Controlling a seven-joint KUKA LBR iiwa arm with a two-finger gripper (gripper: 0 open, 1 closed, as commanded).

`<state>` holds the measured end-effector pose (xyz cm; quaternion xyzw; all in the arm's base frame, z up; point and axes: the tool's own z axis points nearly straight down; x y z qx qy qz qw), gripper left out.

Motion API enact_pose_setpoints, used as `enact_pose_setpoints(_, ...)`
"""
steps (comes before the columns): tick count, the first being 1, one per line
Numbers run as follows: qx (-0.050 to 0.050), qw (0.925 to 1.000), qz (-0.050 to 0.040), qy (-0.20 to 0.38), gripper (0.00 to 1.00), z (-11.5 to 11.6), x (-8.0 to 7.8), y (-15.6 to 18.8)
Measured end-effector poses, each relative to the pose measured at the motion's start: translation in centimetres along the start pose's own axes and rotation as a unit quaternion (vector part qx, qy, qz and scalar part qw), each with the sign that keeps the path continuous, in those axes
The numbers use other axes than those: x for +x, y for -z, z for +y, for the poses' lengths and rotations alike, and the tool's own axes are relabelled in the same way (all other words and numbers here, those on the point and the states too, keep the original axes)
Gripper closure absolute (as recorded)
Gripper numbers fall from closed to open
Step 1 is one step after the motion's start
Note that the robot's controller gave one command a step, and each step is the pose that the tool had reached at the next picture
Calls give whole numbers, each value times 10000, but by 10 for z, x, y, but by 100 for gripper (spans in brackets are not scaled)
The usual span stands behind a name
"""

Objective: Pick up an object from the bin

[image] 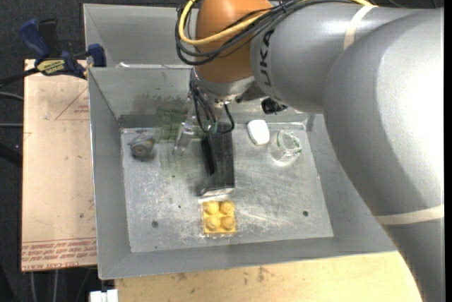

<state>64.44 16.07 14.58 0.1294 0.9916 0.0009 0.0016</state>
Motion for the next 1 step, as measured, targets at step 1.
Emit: enact_pose_setpoints(1, -2, 10000, -4, 0, 100, 0, 0, 6)
